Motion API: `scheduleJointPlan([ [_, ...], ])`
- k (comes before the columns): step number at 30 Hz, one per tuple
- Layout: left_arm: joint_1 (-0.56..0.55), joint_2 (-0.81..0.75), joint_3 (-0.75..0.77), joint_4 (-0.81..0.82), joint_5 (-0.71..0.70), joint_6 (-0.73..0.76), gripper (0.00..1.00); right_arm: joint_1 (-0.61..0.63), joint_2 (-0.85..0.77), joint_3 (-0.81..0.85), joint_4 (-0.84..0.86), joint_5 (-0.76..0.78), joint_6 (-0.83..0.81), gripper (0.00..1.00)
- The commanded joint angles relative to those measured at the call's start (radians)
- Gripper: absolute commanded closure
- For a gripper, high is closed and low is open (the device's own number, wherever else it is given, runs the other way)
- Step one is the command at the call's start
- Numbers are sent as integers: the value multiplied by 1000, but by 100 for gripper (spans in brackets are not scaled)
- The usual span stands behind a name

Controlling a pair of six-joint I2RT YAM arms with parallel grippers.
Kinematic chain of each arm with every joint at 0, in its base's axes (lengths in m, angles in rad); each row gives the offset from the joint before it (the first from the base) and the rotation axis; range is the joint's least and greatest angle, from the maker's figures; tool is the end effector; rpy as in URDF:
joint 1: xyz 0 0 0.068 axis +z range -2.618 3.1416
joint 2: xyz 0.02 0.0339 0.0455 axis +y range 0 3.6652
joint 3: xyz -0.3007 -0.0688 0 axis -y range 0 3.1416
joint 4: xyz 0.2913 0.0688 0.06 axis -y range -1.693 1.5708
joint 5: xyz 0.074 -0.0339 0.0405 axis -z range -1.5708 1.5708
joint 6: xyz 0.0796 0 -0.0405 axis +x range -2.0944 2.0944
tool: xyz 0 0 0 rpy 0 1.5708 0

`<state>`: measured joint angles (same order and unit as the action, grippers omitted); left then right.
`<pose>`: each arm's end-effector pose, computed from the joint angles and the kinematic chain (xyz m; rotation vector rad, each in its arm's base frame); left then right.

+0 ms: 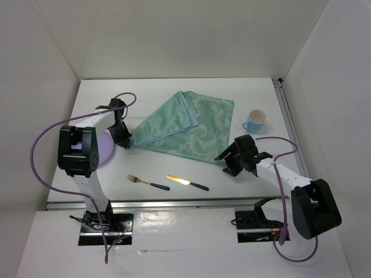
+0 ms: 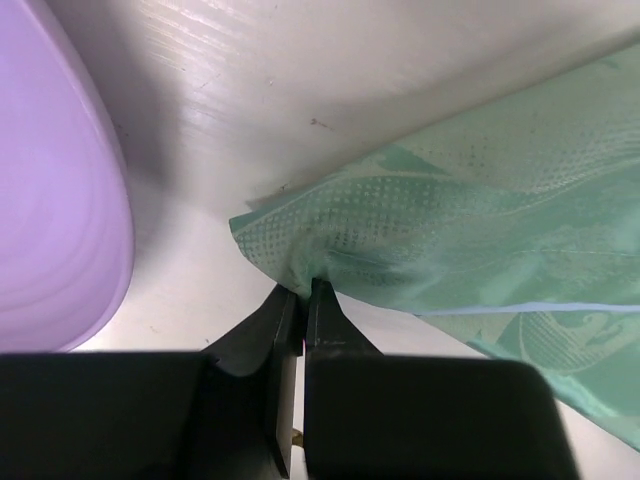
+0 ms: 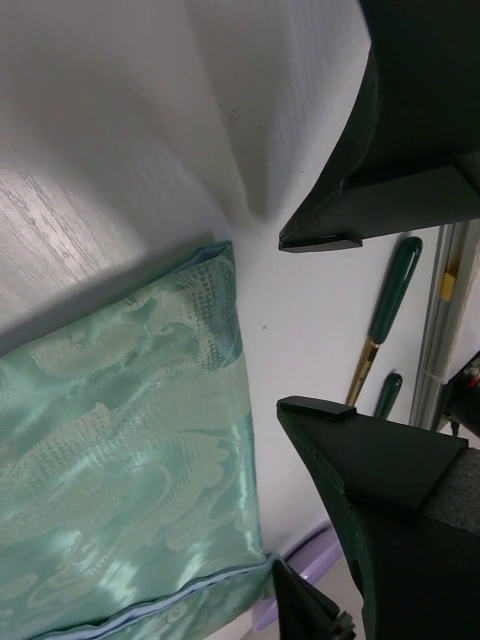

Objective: Set the dinner table for one person

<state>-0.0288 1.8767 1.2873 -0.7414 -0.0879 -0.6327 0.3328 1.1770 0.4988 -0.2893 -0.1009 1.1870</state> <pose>0.4225 -0.0052 0.1393 -0.8729 2.7512 0.0070 0.2394 0.0912 0.1290 1.0766 2.4676 0.6755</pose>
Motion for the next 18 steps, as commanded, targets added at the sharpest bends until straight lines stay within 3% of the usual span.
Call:
scheduleJointPlan([
  [1,-2,-68,52,-35,16,10,100,-8,32,4,61,40,42,29],
  [8,-2,-143,101,-75,25,19,100,47,145,-5,145,105,158,29],
  [11,-2,-143,147,-96,51,19,100,78,203,26,157,208,210,40],
  [13,-2,-143,184,-114,80,19,100,100,257,76,142,286,232,53],
  [14,-2,-143,201,-115,92,19,100,100,277,101,142,303,232,79],
  [15,-2,-143,217,-127,121,19,100,100,294,128,122,317,232,97],
  [18,23,-125,320,-142,213,19,100,74,351,309,72,381,127,100],
])
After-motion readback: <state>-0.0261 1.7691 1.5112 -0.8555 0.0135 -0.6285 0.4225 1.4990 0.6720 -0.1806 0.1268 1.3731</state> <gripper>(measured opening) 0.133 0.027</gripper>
